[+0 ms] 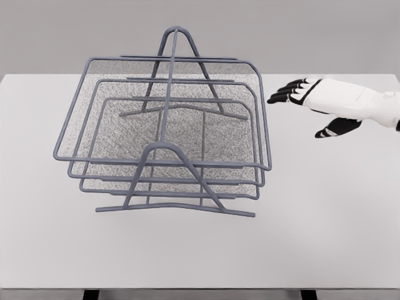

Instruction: Pull out the upper folder box with right arm

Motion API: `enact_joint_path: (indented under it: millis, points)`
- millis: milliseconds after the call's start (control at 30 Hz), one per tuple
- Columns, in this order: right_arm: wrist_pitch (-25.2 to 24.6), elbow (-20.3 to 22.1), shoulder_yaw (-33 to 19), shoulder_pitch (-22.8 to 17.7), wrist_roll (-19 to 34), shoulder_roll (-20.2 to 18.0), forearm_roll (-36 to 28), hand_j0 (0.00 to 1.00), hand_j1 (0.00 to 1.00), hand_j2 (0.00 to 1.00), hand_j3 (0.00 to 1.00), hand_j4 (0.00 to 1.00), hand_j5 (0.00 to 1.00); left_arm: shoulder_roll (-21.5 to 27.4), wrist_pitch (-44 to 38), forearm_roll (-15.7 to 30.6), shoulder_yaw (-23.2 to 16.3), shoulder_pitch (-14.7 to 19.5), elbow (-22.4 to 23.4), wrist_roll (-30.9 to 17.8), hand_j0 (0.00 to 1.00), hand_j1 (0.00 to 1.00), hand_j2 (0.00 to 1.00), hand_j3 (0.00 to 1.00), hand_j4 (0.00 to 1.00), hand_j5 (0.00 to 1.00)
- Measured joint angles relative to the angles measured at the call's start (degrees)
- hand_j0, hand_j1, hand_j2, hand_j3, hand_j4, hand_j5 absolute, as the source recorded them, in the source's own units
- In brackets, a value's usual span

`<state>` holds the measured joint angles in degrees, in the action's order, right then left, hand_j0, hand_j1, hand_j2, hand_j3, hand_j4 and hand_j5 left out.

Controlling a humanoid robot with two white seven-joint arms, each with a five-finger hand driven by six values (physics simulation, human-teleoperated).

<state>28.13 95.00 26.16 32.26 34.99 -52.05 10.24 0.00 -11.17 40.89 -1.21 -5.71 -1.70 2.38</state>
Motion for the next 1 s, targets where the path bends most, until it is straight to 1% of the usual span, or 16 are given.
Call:
enact_joint_path:
  millis: [100, 167, 300, 400, 467, 567, 667, 767, 867, 1000]
  points:
    - [0.9, -1.0, 0.1, 0.4, 0.0, 0.9, 1.3, 1.0, 1.0, 1.0, 1.0, 1.0, 1.0, 0.0, 0.0, 0.0, 0.0, 0.0, 0.0, 0.0, 1.0, 1.0, 1.0, 1.0, 1.0, 1.0]
    - [1.2, -1.4, -1.4, 0.7, 0.0, 2.8, 2.7, 1.0, 1.0, 1.0, 1.0, 1.0, 1.0, 0.0, 0.0, 0.0, 0.0, 0.0, 0.0, 0.0, 1.0, 1.0, 1.0, 1.0, 1.0, 1.0]
    - [3.2, -1.9, -3.1, 3.4, 0.0, 7.5, 6.7, 1.0, 1.0, 1.0, 1.0, 1.0, 1.0, 0.0, 0.0, 0.0, 0.0, 0.0, 0.0, 0.0, 1.0, 1.0, 1.0, 1.0, 1.0, 1.0]
    - [5.2, -1.8, -2.5, 3.0, 0.0, 10.6, 7.6, 1.0, 1.0, 1.0, 1.0, 1.0, 1.0, 0.0, 0.0, 0.0, 0.0, 0.0, 0.0, 0.0, 1.0, 1.0, 1.0, 1.0, 1.0, 1.0]
    - [6.1, -1.6, -2.1, 1.7, 0.0, 11.5, 7.8, 1.0, 1.0, 1.0, 1.0, 1.0, 1.0, 0.0, 0.0, 0.0, 0.0, 0.0, 0.0, 0.0, 1.0, 1.0, 1.0, 1.0, 1.0, 1.0]
    - [6.7, -1.5, -2.3, 1.1, 0.0, 11.3, 8.0, 1.0, 1.0, 1.0, 1.0, 1.0, 1.0, 0.0, 0.0, 0.0, 0.0, 0.0, 0.0, 0.0, 1.0, 1.0, 1.0, 1.0, 1.0, 1.0]
    - [6.9, -1.3, -3.1, -1.4, 0.0, 10.6, 7.5, 1.0, 1.0, 1.0, 1.0, 1.0, 1.0, 0.0, 0.0, 0.0, 0.0, 0.0, 0.0, 0.0, 1.0, 1.0, 1.0, 1.0, 1.0, 1.0]
    - [7.0, -0.9, -2.6, -1.7, 0.0, 10.7, 7.3, 1.0, 1.0, 1.0, 1.0, 1.0, 1.0, 0.0, 0.0, 0.0, 0.0, 0.0, 0.0, 0.0, 1.0, 1.0, 1.0, 1.0, 1.0, 1.0]
    - [6.4, -0.8, -2.3, -3.5, -0.1, 10.5, 6.3, 1.0, 1.0, 1.0, 1.0, 1.0, 1.0, 0.0, 0.0, 0.0, 0.0, 0.0, 0.0, 0.0, 1.0, 1.0, 1.0, 1.0, 1.0, 1.0]
    - [6.4, -0.7, -2.1, -4.7, -0.2, 9.8, 6.0, 1.0, 1.0, 1.0, 1.0, 1.0, 1.0, 0.0, 0.0, 0.0, 0.0, 0.0, 0.0, 0.0, 1.0, 1.0, 1.0, 1.0, 1.0, 1.0]
